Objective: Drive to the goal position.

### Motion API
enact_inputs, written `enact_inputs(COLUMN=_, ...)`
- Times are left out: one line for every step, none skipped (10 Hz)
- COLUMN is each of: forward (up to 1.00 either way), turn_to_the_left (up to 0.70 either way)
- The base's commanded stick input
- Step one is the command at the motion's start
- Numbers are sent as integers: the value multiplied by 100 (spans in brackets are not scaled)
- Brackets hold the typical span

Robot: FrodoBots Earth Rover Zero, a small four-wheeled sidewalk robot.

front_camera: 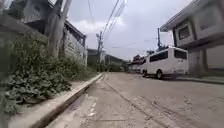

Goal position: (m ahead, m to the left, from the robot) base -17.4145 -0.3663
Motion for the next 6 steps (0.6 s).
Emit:
enact_inputs(forward=70, turn_to_the_left=0)
enact_inputs(forward=70, turn_to_the_left=0)
enact_inputs(forward=70, turn_to_the_left=0)
enact_inputs(forward=70, turn_to_the_left=0)
enact_inputs(forward=70, turn_to_the_left=0)
enact_inputs(forward=70, turn_to_the_left=0)
